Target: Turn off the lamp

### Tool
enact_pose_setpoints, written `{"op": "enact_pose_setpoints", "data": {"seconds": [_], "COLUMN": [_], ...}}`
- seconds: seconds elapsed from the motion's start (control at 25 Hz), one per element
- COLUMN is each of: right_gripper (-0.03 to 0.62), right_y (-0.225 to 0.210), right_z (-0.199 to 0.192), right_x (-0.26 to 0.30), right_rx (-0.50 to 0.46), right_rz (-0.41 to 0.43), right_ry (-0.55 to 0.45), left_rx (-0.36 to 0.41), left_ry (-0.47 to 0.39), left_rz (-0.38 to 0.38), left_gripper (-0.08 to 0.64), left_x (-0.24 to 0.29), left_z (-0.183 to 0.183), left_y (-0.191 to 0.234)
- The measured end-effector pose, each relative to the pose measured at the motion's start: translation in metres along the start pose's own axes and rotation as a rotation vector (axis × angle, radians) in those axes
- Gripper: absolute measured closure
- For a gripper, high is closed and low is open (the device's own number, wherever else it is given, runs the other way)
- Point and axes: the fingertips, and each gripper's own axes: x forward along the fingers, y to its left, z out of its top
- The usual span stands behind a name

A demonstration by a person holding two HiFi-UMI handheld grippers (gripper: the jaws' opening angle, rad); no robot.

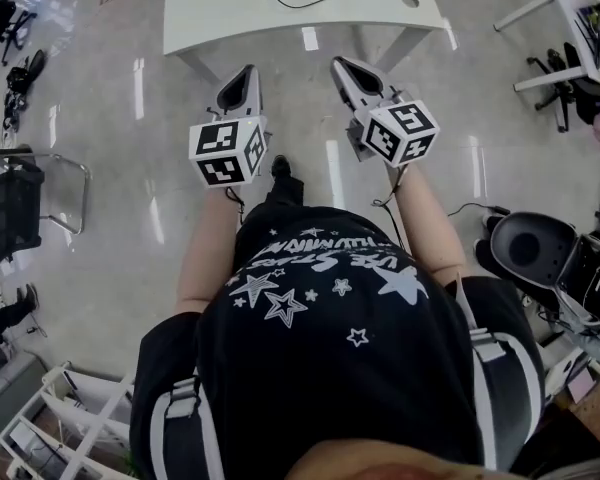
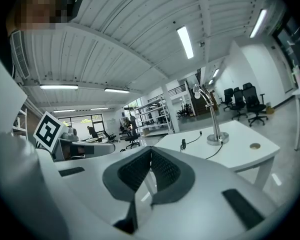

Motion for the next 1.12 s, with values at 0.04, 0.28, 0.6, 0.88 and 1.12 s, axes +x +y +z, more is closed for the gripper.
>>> {"op": "enact_pose_setpoints", "data": {"seconds": [0.04,0.28,0.6,0.88,1.12], "right_gripper": [0.587,0.586,0.586,0.586,0.587], "right_y": [-0.003,-0.016,-0.039,-0.044,-0.061], "right_z": [0.003,0.023,0.038,0.035,0.041], "right_x": [0.009,0.066,0.126,0.154,0.159], "right_rx": [0.002,0.002,-0.002,0.013,0.022], "right_rz": [-0.007,-0.042,-0.082,-0.099,-0.112], "right_ry": [-0.001,-0.016,-0.021,-0.004,-0.001], "left_rx": [0.006,-0.004,-0.026,-0.046,-0.063], "left_ry": [0.013,0.020,0.014,0.025,0.041], "left_rz": [0.007,-0.021,-0.070,-0.088,-0.110], "left_gripper": [0.551,0.551,0.551,0.551,0.551], "left_x": [0.008,0.051,0.100,0.123,0.143], "left_z": [0.000,0.016,0.028,0.030,0.027], "left_y": [0.009,0.051,0.090,0.113,0.109]}}
